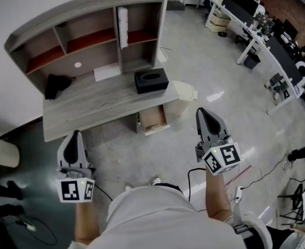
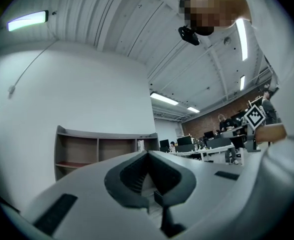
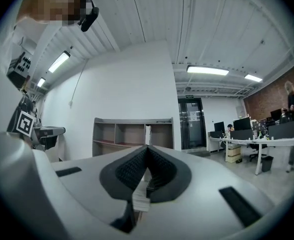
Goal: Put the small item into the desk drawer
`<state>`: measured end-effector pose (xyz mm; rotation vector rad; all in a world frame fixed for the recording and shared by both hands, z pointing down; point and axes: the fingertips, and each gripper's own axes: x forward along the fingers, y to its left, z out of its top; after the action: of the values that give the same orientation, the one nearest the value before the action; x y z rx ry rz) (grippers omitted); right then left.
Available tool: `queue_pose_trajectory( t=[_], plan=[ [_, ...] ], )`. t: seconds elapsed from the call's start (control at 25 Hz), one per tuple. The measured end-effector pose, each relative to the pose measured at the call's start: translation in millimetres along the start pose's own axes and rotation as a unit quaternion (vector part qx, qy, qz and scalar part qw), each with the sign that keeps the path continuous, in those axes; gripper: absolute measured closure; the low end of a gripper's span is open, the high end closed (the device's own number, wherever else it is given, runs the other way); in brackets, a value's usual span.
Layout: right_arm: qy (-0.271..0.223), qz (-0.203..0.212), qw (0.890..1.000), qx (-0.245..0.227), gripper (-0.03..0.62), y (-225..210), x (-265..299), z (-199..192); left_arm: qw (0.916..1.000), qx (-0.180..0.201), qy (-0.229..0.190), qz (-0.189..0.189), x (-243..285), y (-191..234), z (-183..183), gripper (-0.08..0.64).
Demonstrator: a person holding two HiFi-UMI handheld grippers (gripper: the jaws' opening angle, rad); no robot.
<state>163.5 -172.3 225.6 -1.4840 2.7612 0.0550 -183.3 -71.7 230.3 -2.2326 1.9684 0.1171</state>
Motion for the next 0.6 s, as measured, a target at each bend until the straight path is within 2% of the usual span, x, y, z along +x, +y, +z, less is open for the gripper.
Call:
queue_pose_trajectory(
  t=[0.2, 0.6],
  plan=[
    [-0.009, -0.011, 1.0, -0.027, 0.57, -5.1, -12.7, 15.8, 0.9998, -0.009, 0.003, 0.02, -14.4, 8.1, 3.9, 0.542],
    [-0.025, -0.045, 0.998, -0.023, 0.571, -24.9, -58.5, 27.5, 0.9989, -0.033, 0.015, 0.028, -25.4, -7.1, -2.5, 0.541]
  ],
)
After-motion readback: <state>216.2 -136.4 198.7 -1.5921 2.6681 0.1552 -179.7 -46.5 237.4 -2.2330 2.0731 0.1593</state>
